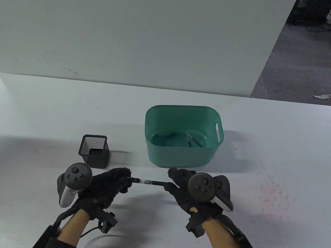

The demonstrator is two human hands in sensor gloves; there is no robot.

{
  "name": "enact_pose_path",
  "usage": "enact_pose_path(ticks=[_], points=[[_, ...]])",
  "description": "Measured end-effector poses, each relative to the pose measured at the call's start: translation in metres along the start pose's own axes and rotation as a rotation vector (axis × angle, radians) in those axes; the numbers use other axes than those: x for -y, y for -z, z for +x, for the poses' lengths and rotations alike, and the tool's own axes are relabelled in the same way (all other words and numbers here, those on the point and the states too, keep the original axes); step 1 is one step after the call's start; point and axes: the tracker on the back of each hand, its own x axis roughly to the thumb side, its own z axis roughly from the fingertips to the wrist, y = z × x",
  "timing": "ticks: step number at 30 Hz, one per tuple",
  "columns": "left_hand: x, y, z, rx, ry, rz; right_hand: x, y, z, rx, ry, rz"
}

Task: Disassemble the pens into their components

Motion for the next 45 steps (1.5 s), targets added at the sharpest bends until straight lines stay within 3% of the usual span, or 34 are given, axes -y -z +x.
enact_pose_path(ticks=[7,15,23,28,33,37,45], points=[[0.001,0.000,-0.001,-0.013,-0.016,0.000,-0.013,0.004,-0.003,0.006,0.007,0.047],[0.000,0.000,0.000,-0.019,-0.034,-0.006,-0.012,0.004,-0.007,0.010,0.054,0.049],[-0.015,0.000,-0.004,-0.029,-0.088,0.039,0.005,0.003,-0.018,-0.005,0.083,0.010],[-0.026,-0.001,-0.008,-0.042,-0.123,0.082,0.027,-0.001,-0.031,-0.029,0.136,-0.007],[-0.034,-0.002,-0.012,-0.060,-0.141,0.122,0.050,-0.009,-0.042,-0.067,0.143,-0.096],[-0.034,-0.002,-0.013,-0.069,-0.092,0.125,0.066,-0.012,-0.047,-0.123,0.144,-0.256],[-0.025,-0.001,-0.006,-0.049,-0.064,0.099,0.080,0.016,-0.037,-0.250,-0.029,-0.402]])
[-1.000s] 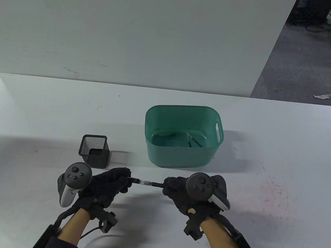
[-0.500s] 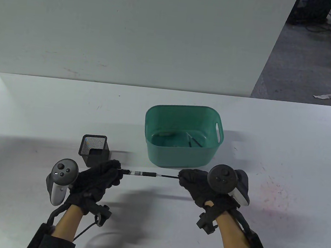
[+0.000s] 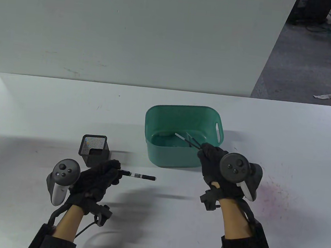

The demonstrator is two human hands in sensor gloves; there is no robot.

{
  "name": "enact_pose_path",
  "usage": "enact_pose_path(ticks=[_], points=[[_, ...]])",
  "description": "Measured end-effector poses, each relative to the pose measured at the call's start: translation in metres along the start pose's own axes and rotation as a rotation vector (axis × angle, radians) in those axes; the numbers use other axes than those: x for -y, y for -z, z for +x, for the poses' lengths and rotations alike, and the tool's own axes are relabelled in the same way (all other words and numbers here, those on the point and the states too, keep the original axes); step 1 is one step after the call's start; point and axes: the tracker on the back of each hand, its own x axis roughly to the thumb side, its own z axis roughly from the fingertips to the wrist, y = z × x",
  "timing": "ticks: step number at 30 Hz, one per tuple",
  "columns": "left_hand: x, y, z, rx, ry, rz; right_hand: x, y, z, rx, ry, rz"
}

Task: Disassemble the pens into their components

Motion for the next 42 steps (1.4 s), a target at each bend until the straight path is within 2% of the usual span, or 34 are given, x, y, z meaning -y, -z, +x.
enact_pose_path(ticks=[9,16,23,27,31,36,42], points=[[0.000,0.000,-0.001,-0.010,-0.007,0.001,-0.021,0.043,0.033,-0.131,-0.220,0.012],[-0.001,0.000,-0.001,-0.011,-0.016,0.008,-0.040,0.069,0.045,-0.234,-0.276,0.059],[-0.001,0.000,-0.002,-0.009,-0.021,0.003,-0.057,0.079,0.042,-0.314,-0.294,0.103],[-0.002,0.001,-0.002,-0.009,-0.022,0.003,-0.060,0.078,0.041,-0.297,-0.295,0.107],[-0.004,0.002,-0.003,-0.016,-0.017,0.014,-0.052,0.071,0.045,-0.226,-0.278,0.123],[-0.004,0.003,-0.005,-0.024,-0.005,0.026,-0.035,0.050,0.056,-0.050,-0.302,0.138],[-0.004,0.002,-0.006,-0.023,0.001,0.034,-0.024,0.013,0.058,0.084,-0.294,0.159]])
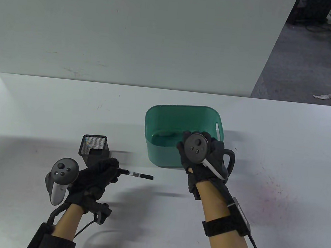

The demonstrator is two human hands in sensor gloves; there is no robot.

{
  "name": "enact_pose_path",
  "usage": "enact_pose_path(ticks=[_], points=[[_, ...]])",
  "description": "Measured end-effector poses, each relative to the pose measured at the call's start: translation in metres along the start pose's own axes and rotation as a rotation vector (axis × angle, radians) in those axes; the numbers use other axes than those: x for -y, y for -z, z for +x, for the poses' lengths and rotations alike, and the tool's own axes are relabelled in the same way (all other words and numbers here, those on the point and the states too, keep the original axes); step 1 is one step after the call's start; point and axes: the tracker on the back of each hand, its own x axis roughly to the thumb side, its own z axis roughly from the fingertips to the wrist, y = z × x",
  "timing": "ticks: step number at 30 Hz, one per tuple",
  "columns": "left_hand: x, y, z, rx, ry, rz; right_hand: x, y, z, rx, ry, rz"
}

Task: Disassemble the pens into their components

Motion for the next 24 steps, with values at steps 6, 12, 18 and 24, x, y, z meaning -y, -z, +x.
enact_pose_path(ticks=[6,12,18,24], points=[[0.001,-0.001,0.000,0.006,-0.001,0.000,-0.011,-0.040,-0.005,0.088,0.022,0.019],[0.003,-0.003,0.000,0.009,0.003,0.008,-0.035,-0.065,-0.014,0.113,0.006,0.054],[0.006,-0.002,-0.003,-0.007,-0.009,-0.003,-0.060,-0.073,-0.026,0.104,-0.043,0.110],[0.010,0.000,-0.008,-0.053,-0.099,0.007,-0.071,-0.072,-0.034,0.076,-0.042,0.161]])
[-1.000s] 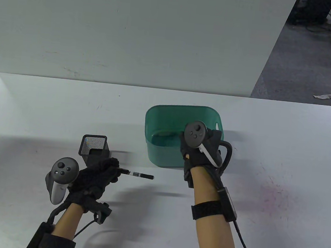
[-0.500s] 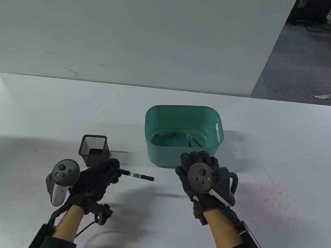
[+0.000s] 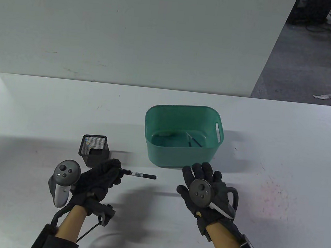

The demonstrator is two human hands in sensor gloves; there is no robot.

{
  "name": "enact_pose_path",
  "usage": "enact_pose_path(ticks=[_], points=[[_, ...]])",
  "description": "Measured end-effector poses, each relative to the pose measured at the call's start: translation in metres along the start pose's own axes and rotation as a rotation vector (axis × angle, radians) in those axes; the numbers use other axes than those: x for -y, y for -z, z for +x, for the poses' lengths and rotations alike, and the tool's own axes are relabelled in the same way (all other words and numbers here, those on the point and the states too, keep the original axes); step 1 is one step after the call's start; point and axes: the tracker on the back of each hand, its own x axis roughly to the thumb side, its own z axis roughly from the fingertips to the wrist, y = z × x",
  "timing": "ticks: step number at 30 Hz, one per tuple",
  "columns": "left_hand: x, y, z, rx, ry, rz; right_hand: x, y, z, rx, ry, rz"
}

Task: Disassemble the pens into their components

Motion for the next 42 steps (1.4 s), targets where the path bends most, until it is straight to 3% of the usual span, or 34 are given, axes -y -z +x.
enact_pose_path(ticks=[9,16,25,32,39,42], points=[[0.010,0.004,0.013,0.030,0.014,0.046,-0.003,-0.001,-0.005,-0.013,-0.015,0.017],[0.012,0.021,0.044,0.071,0.028,0.046,-0.003,-0.002,-0.011,-0.035,0.016,0.024],[0.024,0.070,0.101,0.055,0.193,0.129,-0.003,-0.004,-0.015,-0.046,0.040,0.032],[0.043,0.104,0.116,-0.009,0.329,0.084,-0.006,-0.005,-0.020,-0.058,0.082,0.042],[0.066,0.118,0.127,0.035,0.580,0.077,-0.007,-0.004,-0.022,-0.066,0.086,0.053],[0.070,0.121,0.128,0.043,0.597,0.057,-0.007,-0.004,-0.024,-0.074,0.090,0.053]])
